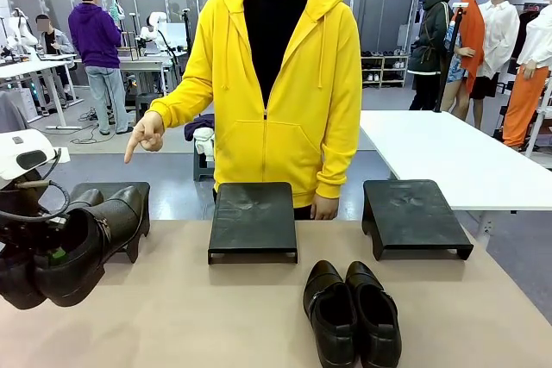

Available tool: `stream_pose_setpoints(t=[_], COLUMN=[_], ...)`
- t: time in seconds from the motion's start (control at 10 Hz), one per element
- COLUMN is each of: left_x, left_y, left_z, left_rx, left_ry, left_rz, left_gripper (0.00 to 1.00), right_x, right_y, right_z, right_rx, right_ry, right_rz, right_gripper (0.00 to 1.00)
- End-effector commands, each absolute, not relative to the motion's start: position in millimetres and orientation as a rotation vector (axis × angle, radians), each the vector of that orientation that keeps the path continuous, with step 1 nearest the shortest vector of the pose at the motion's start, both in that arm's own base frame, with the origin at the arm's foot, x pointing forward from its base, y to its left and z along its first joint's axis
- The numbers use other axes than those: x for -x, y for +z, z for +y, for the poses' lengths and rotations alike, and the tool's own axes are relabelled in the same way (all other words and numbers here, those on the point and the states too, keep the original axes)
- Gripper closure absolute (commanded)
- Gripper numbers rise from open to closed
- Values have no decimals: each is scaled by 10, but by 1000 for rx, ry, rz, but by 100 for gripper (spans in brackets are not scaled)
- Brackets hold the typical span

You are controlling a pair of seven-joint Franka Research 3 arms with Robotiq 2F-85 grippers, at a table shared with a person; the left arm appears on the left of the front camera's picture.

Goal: Place the shoes on the stand as instructed by the person.
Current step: Pick up one pair of Shoes and place it on the Shoes Stand indicated by the person.

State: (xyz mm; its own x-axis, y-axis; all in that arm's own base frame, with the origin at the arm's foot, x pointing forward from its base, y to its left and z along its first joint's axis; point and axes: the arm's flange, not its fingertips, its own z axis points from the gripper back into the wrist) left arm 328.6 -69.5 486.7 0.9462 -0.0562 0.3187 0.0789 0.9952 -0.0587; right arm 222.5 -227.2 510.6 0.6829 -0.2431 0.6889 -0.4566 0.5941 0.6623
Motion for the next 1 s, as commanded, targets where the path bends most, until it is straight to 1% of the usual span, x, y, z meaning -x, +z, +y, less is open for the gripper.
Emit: stream_pose_setpoints(t=[0.0,0.1,0.5,0.9], left_x=[-3407,-3534,-4141,-4827], left_y=[4958,4953,4979,4769], left_z=[-568,-478,-169,44], left_rx=[31,-27,-25,-49], left_ry=[-62,-61,-78,-59], left_rz=[-413,-448,-530,-593], left_gripper=[92,92,92,92], right_x=[-2225,-2225,-2225,-2225], right_y=[5111,5111,5111,5111], right_z=[-2285,-2285,-2285,-2285], right_rx=[-956,-956,-956,-956], right_ry=[158,158,158,158], right_rz=[-861,-861,-861,-861], right_gripper=[0,0,0,0])
